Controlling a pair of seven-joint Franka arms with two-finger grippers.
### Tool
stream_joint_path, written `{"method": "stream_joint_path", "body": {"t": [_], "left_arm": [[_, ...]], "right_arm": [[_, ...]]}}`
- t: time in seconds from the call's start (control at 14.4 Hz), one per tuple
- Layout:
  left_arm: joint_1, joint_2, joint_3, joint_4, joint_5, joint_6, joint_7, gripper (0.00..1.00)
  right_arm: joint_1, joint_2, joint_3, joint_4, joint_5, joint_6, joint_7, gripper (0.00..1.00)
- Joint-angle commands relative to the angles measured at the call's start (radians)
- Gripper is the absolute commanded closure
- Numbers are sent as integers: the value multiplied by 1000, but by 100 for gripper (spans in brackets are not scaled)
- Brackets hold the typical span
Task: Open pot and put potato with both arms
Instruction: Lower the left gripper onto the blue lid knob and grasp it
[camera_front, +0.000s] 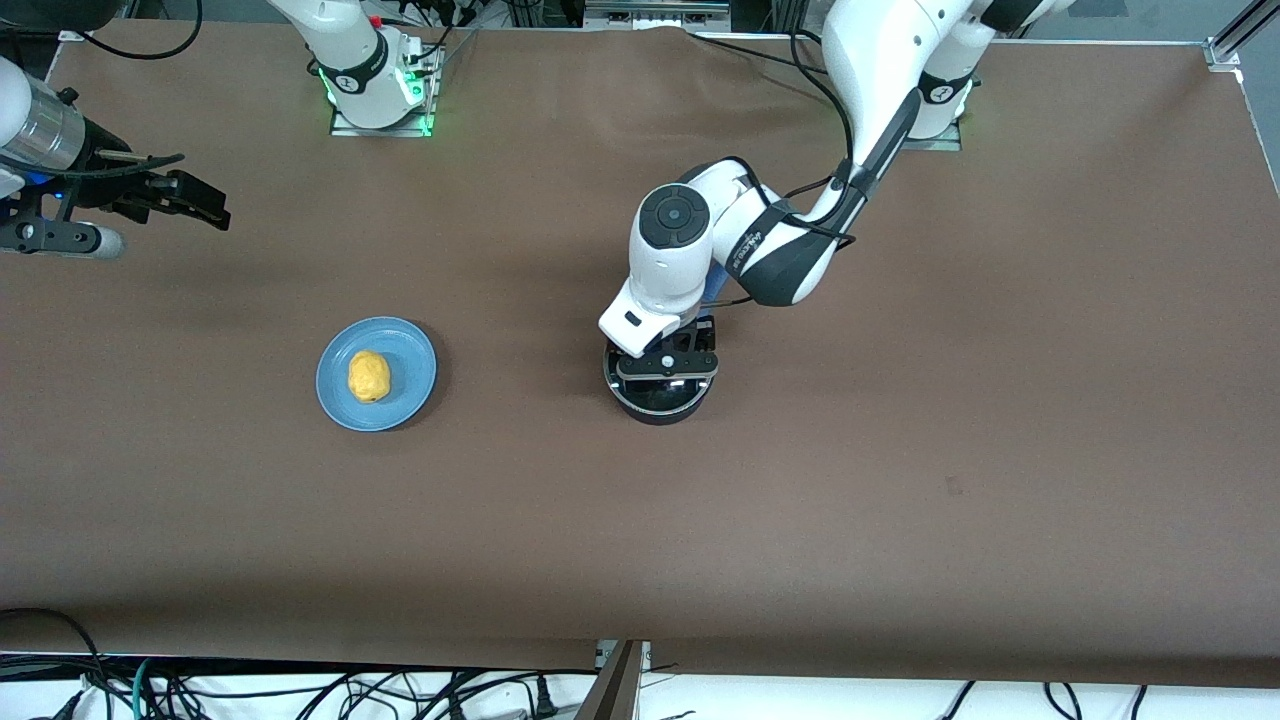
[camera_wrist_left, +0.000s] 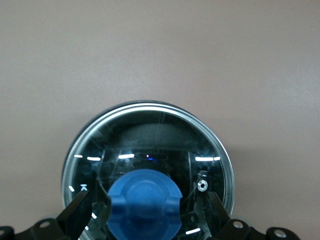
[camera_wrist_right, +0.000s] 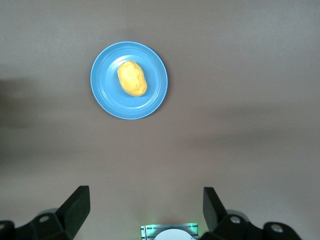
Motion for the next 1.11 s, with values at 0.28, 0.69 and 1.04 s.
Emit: {"method": "stream_joint_path", "body": {"t": [0.28, 0.69, 1.04], "left_arm": [[-20, 17, 11, 26, 31, 3, 12, 23], [-20, 14, 11, 25, 31, 3, 20, 34], [-14, -6, 10, 25, 25, -5, 18, 41]], "right_arm": [[-3, 3, 5, 17, 6, -19, -9, 0], [-3, 3, 5, 17, 6, -19, -9, 0], [-3, 5, 5, 17, 6, -17, -9, 0]]}}
